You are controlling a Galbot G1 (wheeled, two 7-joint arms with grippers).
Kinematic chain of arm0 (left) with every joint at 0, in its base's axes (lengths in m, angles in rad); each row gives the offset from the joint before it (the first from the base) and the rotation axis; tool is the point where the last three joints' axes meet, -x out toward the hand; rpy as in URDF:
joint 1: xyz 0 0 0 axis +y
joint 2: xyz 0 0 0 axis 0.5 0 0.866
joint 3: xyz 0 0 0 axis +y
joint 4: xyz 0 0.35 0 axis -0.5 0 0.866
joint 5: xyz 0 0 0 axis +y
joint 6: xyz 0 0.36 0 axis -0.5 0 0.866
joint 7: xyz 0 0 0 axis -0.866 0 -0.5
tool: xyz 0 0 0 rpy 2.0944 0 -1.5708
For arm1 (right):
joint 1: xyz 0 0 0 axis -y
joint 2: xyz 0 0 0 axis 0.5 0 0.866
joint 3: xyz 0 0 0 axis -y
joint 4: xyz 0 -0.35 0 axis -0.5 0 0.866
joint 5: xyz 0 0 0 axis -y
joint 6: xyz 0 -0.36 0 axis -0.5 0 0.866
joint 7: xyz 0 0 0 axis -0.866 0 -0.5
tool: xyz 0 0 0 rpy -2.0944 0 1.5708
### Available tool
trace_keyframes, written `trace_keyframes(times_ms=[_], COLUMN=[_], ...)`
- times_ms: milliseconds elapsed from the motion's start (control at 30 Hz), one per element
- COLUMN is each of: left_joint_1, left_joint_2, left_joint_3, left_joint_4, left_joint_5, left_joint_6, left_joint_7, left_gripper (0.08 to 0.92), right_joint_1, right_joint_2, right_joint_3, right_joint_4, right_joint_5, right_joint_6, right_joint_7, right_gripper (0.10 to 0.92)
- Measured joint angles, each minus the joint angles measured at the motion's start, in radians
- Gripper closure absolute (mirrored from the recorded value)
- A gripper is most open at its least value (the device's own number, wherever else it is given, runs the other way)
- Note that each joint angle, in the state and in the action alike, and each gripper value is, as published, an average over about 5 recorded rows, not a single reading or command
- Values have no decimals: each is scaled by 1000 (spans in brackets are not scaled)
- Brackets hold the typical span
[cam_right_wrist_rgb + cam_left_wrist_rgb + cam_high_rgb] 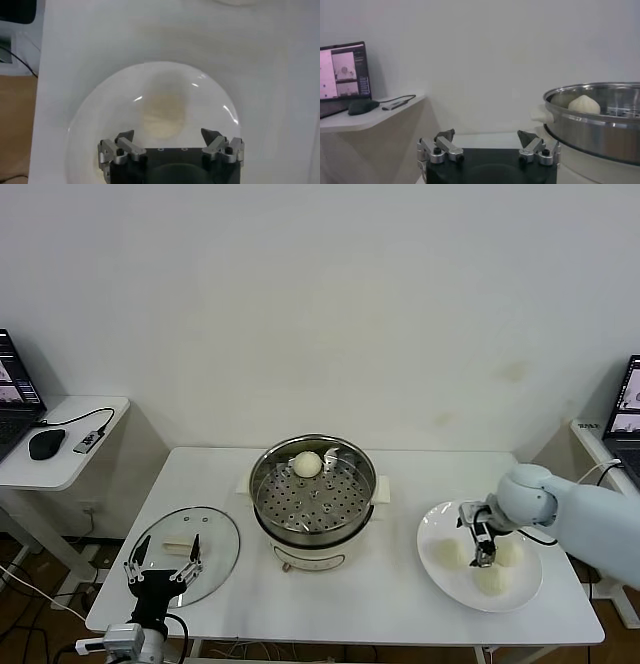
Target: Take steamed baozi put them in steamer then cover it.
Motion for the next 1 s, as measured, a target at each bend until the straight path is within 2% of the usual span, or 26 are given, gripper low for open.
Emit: trace_keyframes(times_ms=[333, 500, 767, 1000], left_joint_1=[-2, -3, -2, -2], left_joint_2=[0, -1, -2, 1], left_joint_3=[-4, -4, -2, -1], left_joint_4=[6, 8, 5, -3], left_joint_5=[1, 3, 5, 5], left_joint_6=[-2, -3, -3, -4], left_joint_7=[0, 0, 0, 0], left_gripper=[177, 177, 177, 177], right_joint_1=[-73, -94, -91, -1], right_joint_2=[51, 69, 74, 59], right_joint_3=[60, 79, 91, 52], right_joint_4=[-62, -77, -80, -58], right_joint_5=[-17, -19, -10, 33], right_joint_6=[1, -5, -11, -24], right_joint_7=[14, 19, 16, -2], right_gripper=[253, 317, 470, 511])
